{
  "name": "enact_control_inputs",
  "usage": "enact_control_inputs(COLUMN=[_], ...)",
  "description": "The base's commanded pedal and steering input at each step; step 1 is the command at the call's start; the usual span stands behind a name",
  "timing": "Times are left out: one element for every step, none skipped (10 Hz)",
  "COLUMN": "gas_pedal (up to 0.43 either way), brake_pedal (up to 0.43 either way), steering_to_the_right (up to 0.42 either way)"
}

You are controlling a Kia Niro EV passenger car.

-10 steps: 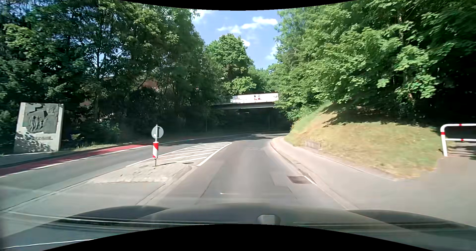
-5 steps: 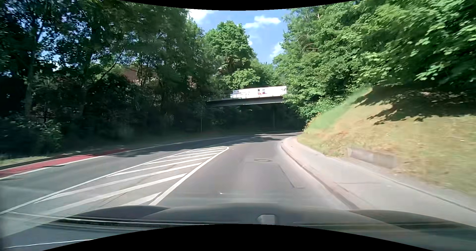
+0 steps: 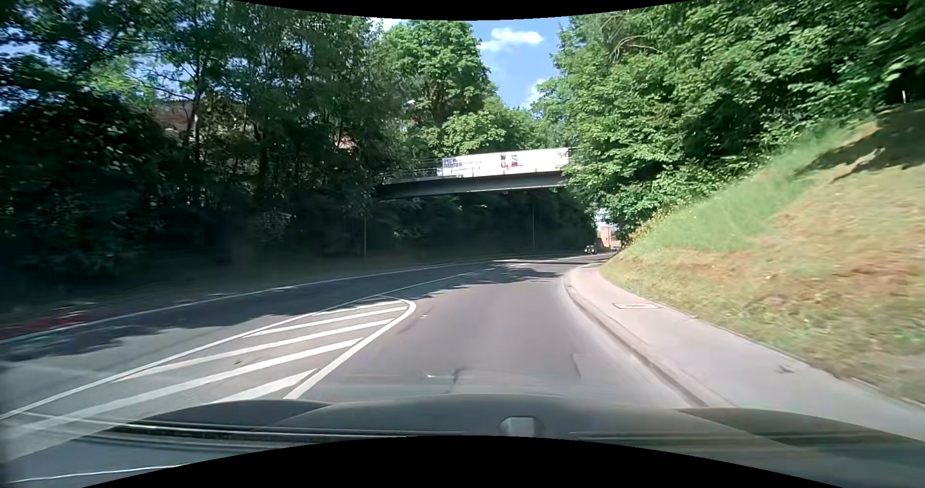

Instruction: Follow the waypoints while adhering to traffic rules and regulations

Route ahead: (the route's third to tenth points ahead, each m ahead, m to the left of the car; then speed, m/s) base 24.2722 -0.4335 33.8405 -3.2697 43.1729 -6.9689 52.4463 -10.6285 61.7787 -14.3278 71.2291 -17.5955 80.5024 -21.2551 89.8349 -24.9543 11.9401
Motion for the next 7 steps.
enact_control_inputs(gas_pedal=[0.079,0.079,0.079,0.079,0.079,0.087,0.087], brake_pedal=[0.006,0.006,0.006,0.006,0.006,0.006,0.006], steering_to_the_right=[0.023,0.031,0.039,0.039,0.039,0.041,0.041])
